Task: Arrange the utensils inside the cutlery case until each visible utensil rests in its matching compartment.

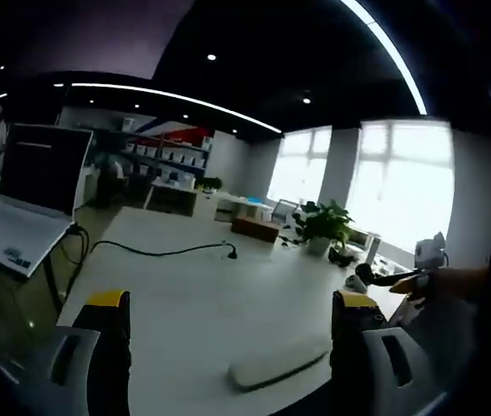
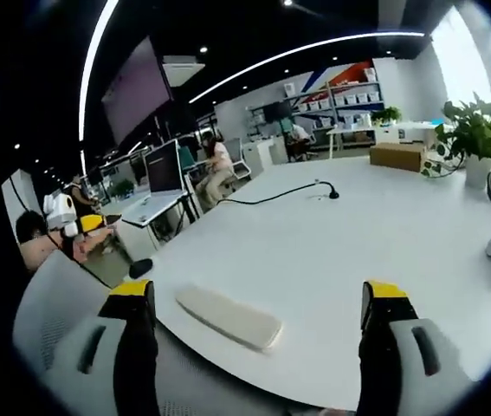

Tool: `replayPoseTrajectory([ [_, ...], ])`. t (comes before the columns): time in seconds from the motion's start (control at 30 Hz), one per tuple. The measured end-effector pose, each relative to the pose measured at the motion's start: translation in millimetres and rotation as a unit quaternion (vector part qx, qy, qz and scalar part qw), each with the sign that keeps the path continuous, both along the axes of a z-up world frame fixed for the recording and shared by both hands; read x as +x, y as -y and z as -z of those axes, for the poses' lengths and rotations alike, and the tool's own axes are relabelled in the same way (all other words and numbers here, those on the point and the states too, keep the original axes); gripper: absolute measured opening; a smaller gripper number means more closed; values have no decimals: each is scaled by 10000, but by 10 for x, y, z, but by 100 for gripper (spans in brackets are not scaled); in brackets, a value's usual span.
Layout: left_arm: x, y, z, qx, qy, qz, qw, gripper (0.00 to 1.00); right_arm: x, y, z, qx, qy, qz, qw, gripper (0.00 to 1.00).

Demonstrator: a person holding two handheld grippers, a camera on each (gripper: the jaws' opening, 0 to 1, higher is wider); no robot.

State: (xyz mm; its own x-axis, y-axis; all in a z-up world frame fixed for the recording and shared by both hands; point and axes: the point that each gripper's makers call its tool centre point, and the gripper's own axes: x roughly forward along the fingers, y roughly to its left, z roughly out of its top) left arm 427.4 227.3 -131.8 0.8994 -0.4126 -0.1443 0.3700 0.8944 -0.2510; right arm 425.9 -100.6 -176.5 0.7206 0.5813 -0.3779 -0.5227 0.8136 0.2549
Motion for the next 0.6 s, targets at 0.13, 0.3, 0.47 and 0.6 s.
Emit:
replayPoseTrajectory([
  [0.13,-49,49,24,95,-37,115,9999,100,-60,-69,77,-289,-31,-330,9990,96],
  [0.3,-63,32,36,148,-46,135,9998,99,-77,-130,50,-101,-33,-404,9991,93],
  [0.47,-48,130,34,8,-142,304,9994,99,-61,-88,41,-27,-8,-260,9997,91],
  [0.6,-41,197,86,229,-149,457,9986,99,-58,-65,57,-75,-41,-232,9997,91],
])
